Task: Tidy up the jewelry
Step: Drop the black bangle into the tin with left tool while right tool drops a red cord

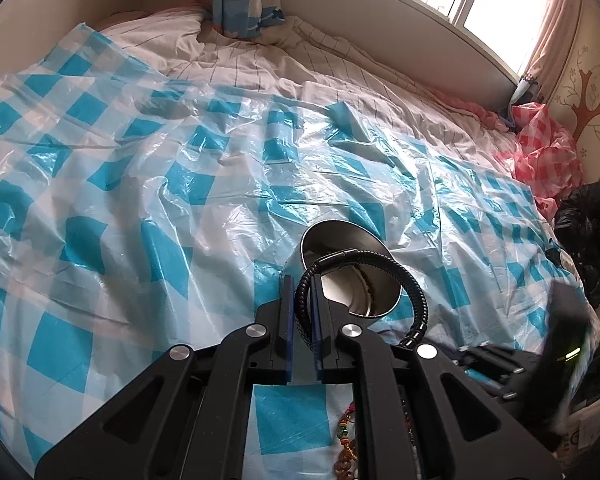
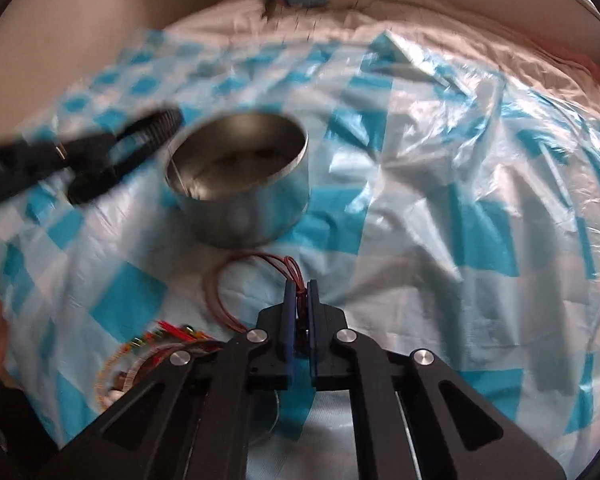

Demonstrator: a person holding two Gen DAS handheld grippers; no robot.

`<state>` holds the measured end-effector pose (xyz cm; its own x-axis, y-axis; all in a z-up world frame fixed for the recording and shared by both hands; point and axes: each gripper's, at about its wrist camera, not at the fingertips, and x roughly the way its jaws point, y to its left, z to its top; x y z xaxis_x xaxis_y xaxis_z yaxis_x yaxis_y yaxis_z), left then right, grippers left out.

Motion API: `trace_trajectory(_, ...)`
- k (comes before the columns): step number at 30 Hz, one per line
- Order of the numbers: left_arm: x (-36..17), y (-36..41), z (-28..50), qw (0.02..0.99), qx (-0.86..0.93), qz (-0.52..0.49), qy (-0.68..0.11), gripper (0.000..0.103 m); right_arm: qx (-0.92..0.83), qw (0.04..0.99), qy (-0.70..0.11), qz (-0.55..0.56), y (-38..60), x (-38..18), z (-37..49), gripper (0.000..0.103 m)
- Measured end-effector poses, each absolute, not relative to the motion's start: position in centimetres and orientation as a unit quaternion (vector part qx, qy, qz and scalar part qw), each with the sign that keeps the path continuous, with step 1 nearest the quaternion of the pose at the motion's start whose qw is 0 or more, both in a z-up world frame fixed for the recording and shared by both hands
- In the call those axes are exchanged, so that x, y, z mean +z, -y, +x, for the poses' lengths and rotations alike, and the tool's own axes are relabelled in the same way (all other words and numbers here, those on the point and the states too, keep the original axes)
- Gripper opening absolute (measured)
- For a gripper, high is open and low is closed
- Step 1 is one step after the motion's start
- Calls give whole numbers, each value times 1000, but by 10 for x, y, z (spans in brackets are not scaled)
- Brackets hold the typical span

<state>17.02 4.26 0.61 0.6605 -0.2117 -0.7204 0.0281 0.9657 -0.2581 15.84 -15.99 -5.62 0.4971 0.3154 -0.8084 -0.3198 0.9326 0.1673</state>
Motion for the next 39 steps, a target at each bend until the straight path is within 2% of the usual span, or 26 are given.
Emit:
trace_trajectory(3, 5, -39, 172, 904, -65, -108, -409, 7, 196, 881, -425, 73, 183, -29, 154, 6)
trace_trajectory(10, 4, -32, 183, 905, -62, -100, -408, 7, 210, 907, -348, 113, 184, 21, 154, 6)
trace_trajectory(20, -1, -19, 204, 905, -59, -82, -413, 7, 215, 917, -307, 139, 178, 37, 172, 6)
trace_trajectory(31, -19, -3, 230, 894, -56, -68, -440, 8, 224, 902, -326, 171, 172, 20, 199, 6)
trace_trajectory(39, 0, -33, 222, 907, -26, -103, -408, 9, 249, 877, -357, 205, 162, -5, 209, 6)
